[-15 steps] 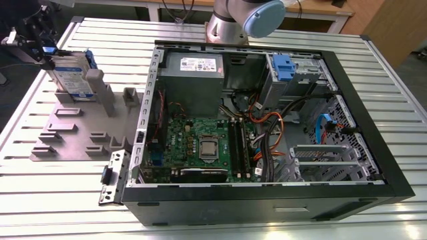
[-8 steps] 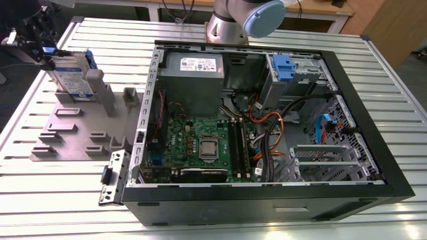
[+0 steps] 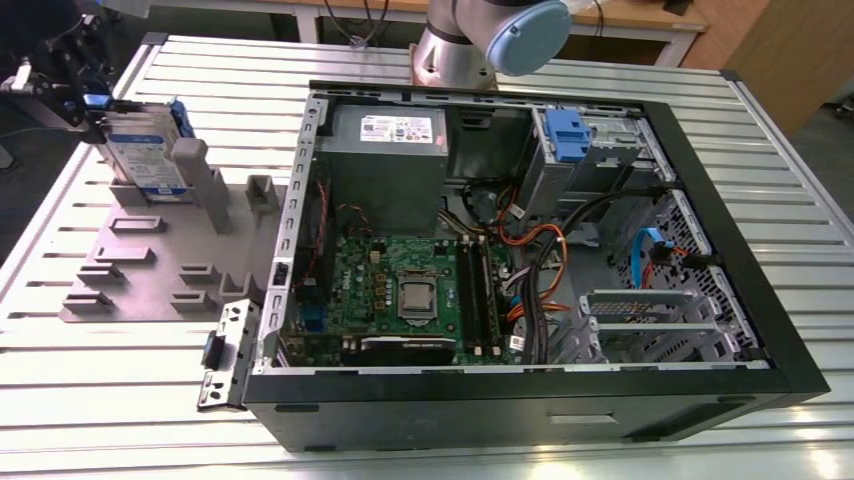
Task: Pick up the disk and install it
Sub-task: 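Pick up the disk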
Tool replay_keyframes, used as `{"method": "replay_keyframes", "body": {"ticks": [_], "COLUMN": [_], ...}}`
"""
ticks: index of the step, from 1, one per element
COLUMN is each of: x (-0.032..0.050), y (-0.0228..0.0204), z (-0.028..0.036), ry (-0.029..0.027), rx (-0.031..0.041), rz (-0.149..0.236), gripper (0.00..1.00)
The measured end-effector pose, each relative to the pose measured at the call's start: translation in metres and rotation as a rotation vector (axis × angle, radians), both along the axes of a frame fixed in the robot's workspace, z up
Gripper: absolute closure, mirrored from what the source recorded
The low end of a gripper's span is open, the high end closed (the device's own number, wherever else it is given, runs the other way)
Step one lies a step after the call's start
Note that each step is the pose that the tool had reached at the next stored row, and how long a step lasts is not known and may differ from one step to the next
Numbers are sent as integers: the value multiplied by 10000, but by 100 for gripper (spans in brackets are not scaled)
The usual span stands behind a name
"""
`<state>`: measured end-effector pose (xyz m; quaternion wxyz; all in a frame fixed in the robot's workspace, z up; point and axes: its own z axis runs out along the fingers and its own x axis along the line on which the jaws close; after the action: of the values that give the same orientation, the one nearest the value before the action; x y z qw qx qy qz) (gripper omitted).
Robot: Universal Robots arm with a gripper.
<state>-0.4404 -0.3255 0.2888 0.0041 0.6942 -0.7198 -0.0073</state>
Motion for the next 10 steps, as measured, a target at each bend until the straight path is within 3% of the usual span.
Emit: {"method": "replay_keyframes", "body": {"ticks": [10], "x": [4], "y": [-19], "z": [-8], "ry": [-1], "rx": [17], "rz": [-8], "gripper": [49]}}
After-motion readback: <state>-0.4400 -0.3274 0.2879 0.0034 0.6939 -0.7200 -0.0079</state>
